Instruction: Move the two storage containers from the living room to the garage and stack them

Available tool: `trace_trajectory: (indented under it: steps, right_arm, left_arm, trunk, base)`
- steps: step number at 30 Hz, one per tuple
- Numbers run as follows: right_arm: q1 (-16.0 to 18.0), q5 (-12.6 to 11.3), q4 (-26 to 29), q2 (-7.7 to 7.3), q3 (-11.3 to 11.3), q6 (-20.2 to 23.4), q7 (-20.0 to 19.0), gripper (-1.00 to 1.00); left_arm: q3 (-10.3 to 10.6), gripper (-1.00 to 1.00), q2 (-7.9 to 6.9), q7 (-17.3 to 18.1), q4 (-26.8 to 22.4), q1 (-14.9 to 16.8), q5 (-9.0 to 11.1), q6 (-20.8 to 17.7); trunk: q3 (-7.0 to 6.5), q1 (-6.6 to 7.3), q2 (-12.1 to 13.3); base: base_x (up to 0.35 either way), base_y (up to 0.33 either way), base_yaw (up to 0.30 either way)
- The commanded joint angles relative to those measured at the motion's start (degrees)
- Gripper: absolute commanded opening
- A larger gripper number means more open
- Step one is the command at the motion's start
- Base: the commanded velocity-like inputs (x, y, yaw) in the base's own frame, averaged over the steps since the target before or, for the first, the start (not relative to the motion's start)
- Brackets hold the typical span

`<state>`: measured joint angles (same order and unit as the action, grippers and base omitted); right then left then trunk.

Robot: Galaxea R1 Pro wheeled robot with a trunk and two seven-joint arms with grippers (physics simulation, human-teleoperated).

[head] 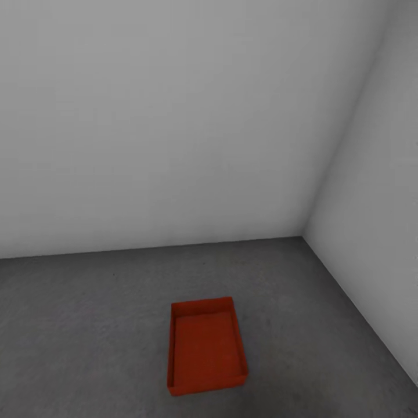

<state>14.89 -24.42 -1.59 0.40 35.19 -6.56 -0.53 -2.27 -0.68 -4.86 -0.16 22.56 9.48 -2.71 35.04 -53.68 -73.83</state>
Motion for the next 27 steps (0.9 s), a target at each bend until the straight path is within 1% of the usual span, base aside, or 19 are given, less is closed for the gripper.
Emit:
trace_trajectory:
  steps: [1, 17, 27]
  right_arm:
    - [0.05, -0.54, -0.17, 0.04, 0.48, -0.3, -0.03, 1.0]
    - [0.05, -0.54, -0.17, -0.04, 0.4, -0.36, 0.09, 1.0]
    - [0.05, -0.54, -0.17, -0.04, 0.4, -0.32, 0.09, 1.0]
  left_arm:
    - [-0.19, 1.0, 0.0, -0.09, -0.02, 0.03, 0.29, -0.19]
    - [-0.19, 1.0, 0.07, -0.15, -0.02, 0.03, 0.49, -0.37]
    - [-0.19, 1.0, 0.07, -0.18, -0.02, 0.03, 0.62, -0.85]
  trunk:
    - [0.02, 0.0, -0.02]
    - [-0.02, 0.0, -0.02]
    - [-1.81, 2.2, 3.99]
  base:
    - [0.0, 0.0, -0.009]
    - [0.0, 0.0, -0.001]
    - [0.0, 0.0, 0.0]
